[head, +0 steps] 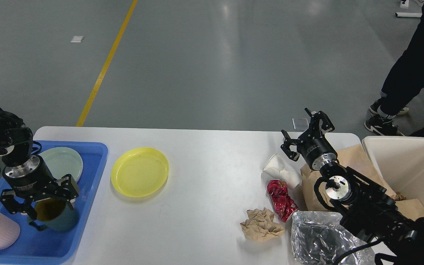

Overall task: Tidy desktop
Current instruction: 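Open the left gripper and move it toward the yellow plate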

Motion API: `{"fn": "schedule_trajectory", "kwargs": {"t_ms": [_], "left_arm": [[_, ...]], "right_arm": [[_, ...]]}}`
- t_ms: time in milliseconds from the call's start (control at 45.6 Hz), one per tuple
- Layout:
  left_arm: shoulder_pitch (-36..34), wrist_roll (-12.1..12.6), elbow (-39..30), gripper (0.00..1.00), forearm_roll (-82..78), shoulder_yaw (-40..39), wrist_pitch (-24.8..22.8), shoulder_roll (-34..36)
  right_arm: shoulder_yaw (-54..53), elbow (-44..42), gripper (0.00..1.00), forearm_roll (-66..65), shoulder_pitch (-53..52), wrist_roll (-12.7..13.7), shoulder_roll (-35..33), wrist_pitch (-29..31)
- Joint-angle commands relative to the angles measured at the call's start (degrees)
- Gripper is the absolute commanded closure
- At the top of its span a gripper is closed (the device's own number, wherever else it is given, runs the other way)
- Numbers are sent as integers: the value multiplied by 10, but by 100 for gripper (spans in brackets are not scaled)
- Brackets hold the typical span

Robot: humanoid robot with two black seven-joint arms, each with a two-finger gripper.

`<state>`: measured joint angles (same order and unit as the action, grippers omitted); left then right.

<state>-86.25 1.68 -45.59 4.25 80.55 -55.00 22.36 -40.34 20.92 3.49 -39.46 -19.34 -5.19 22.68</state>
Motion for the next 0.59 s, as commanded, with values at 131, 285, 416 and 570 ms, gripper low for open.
{"fn": "schedule_trajectory", "kwargs": {"t_ms": [131, 285, 416, 570], "left_arm": [[-116, 1, -30, 4, 0, 13, 0, 2], [-181, 3, -58, 4, -4, 14, 0, 1], [-220, 3, -64, 4, -6, 13, 0, -6], [-220, -2, -58, 4, -6, 10, 0, -37]], "right_arm": [[0, 0, 0, 0, 0, 0, 0, 0], [0, 0, 0, -1, 0, 0, 0, 0], [0, 0, 0, 0, 0, 0, 0, 0], [0, 0, 0, 0, 0, 0, 0, 0]]}}
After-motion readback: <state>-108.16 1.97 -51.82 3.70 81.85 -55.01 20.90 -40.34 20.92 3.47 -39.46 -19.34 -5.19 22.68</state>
